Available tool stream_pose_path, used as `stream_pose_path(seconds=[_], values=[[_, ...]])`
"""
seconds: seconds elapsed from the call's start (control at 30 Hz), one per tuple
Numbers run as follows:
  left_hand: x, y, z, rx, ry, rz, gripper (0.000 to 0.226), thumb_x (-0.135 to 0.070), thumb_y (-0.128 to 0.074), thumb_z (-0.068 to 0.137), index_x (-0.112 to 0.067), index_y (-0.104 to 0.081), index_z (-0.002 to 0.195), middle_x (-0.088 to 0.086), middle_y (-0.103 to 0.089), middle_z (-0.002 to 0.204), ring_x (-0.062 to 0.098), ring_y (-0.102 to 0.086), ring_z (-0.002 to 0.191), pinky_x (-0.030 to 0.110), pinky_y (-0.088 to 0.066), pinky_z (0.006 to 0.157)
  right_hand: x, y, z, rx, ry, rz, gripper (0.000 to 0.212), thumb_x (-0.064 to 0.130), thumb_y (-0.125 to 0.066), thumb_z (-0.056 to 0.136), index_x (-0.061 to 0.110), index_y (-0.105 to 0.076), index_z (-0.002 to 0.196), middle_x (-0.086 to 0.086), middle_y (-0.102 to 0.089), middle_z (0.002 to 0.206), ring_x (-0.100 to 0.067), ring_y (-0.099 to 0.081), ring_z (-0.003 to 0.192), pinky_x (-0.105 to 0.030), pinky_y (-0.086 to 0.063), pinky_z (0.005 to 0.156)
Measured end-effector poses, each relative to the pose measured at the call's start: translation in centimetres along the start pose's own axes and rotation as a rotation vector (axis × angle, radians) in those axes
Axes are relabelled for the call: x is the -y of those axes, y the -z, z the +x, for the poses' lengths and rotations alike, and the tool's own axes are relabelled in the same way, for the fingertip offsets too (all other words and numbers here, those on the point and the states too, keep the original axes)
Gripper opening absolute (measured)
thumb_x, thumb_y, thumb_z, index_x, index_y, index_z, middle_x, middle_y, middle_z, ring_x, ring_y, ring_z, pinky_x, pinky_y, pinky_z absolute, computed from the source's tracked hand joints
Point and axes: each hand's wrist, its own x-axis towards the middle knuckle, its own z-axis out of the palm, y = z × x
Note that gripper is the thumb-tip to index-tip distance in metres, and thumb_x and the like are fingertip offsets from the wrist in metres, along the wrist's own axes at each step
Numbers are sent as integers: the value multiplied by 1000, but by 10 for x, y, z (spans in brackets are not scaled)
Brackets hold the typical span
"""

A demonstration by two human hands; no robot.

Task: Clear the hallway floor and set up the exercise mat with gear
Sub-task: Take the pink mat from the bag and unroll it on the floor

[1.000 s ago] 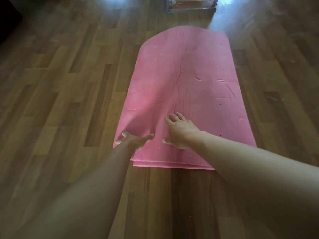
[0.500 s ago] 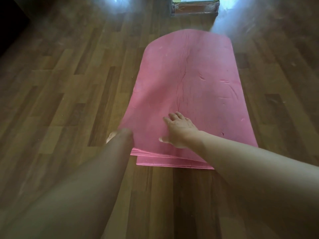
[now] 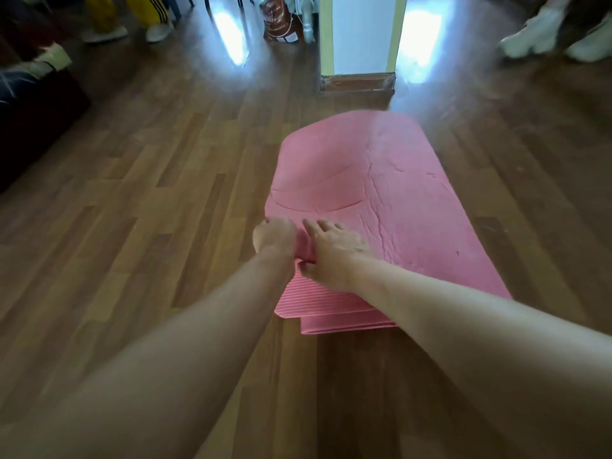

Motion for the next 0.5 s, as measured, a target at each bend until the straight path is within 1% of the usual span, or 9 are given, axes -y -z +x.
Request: stream_pose_path(seconds=[0.03,0.1,0.13,0.17,0.23,0.27,0.4,0.43,0.5], values=[[-9,-5,-8,38,-89,87,30,-12,-46,95,-6,-57,122,10,-60,126,25,-56,118,23,-50,78,-3,6,-3,-55,6,5,71,42,-58,83,18,-26,142,-6,-45,137,-28,-43,123,-41,-41,99],[-19,-17,-24,79,-61,-212,28,-12,-43,95,-7,-57,119,11,-63,116,29,-59,112,16,-50,58,-12,19,-10,-141,-4,34,64,38,-56,83,18,-31,139,-4,-51,129,-26,-49,117,-40,-45,94],[-25,-27,-33,51,-155,-198,24,-10,-42,94,-8,-58,112,10,-66,103,31,-61,102,16,-48,49,-17,26,-12,-178,-25,52,63,37,-55,84,18,-31,140,-3,-52,127,-25,-50,116,-38,-45,93],[-32,-34,-38,42,-206,-252,19,-9,-42,93,-10,-59,103,6,-65,87,29,-62,92,16,-47,50,-22,33,-14,-214,-50,66,62,35,-53,85,17,-31,140,-4,-54,126,-26,-52,114,-37,-45,92],[-41,-49,-46,82,-303,-214,15,-8,-46,85,-12,-58,92,0,-62,75,24,-63,84,24,-52,67,-34,44,-20,-274,-99,90,56,29,-48,88,15,-33,140,-6,-58,121,-28,-58,108,-37,-45,87],[-46,-53,-51,110,-332,-188,16,-8,-47,80,-13,-58,90,-1,-62,75,22,-64,81,27,-53,71,-38,48,-22,-286,-121,103,54,26,-45,89,15,-33,140,-7,-60,117,-29,-60,104,-37,-47,85],[-60,-73,-71,142,-418,-153,26,-11,-56,71,-17,-51,96,-6,-59,75,7,-58,67,22,-43,55,-60,62,-36,-333,-186,144,45,18,-42,90,14,-37,134,-7,-67,103,-31,-63,96,-33,-45,74],[-61,-77,-75,153,-428,-174,32,-13,-58,70,-20,-48,99,-5,-60,80,9,-60,71,25,-47,59,-66,65,-38,-349,-192,154,42,18,-42,90,14,-39,131,-7,-67,102,-31,-63,95,-32,-42,71],[-63,-86,-85,215,-442,-226,41,-18,-57,69,-27,-42,106,-2,-61,95,17,-63,87,38,-53,79,-76,73,-43,-380,-208,171,38,20,-43,90,15,-41,127,-7,-67,101,-31,-63,94,-30,-38,69]])
